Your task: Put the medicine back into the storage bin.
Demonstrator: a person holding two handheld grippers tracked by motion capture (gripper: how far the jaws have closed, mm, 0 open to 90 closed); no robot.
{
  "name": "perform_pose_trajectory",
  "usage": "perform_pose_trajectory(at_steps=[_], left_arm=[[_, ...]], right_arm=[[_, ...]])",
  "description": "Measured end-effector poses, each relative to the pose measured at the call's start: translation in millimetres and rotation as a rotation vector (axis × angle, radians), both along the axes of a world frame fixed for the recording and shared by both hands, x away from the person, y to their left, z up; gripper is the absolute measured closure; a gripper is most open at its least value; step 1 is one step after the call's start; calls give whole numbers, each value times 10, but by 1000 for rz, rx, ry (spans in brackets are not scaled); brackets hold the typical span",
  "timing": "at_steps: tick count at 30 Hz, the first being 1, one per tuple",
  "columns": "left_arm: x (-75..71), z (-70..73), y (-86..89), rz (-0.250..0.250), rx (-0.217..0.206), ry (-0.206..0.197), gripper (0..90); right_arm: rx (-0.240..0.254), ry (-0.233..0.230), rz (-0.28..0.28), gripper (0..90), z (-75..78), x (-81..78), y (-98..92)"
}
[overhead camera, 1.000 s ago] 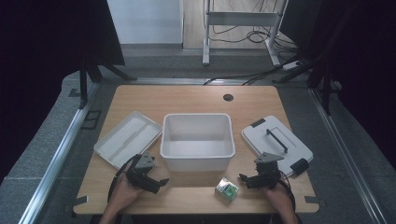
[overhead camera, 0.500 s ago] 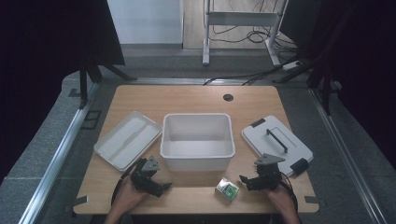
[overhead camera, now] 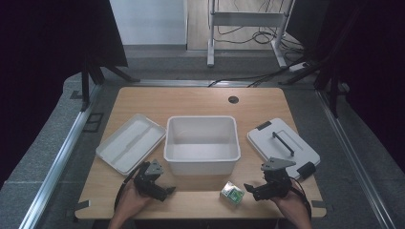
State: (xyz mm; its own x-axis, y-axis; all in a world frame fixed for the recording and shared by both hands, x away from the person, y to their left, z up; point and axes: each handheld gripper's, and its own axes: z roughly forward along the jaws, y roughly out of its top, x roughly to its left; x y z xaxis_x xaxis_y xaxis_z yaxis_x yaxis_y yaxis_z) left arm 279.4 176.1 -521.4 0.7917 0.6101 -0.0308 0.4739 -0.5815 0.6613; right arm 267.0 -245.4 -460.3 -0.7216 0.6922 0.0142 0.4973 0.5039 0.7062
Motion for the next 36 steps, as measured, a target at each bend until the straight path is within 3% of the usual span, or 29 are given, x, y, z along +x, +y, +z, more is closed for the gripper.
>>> perform_pose_trajectory(at_steps=[3,7,11,16,20,24,27,31,36], left_arm=[[-1,0,-1,1,0,-1,0],[-1,1,1,-1,3,-2,0],[-1,0,1,-2,3,-2,0],[-2,1,1,0,3,-1,0],[-4,0,1,3,-1,-1,0],[-4,0,2,5,-1,-1,0],[-5,0,3,8,-2,-1,1],[-6,1,5,12,-4,-2,7],[-5,3,9,11,-1,-2,11]], right_arm=[[16,11,17,13,65,-67,72],[-12,22,64,47,96,-161,208],[-17,44,119,39,79,-224,352],[-61,66,185,55,-16,-274,543],[-127,81,189,140,-139,-271,657],[-196,99,184,294,-248,-233,706],[-179,121,204,422,-258,-223,697],[-215,121,213,442,-212,-234,716],[-206,116,236,442,-83,-225,715]])
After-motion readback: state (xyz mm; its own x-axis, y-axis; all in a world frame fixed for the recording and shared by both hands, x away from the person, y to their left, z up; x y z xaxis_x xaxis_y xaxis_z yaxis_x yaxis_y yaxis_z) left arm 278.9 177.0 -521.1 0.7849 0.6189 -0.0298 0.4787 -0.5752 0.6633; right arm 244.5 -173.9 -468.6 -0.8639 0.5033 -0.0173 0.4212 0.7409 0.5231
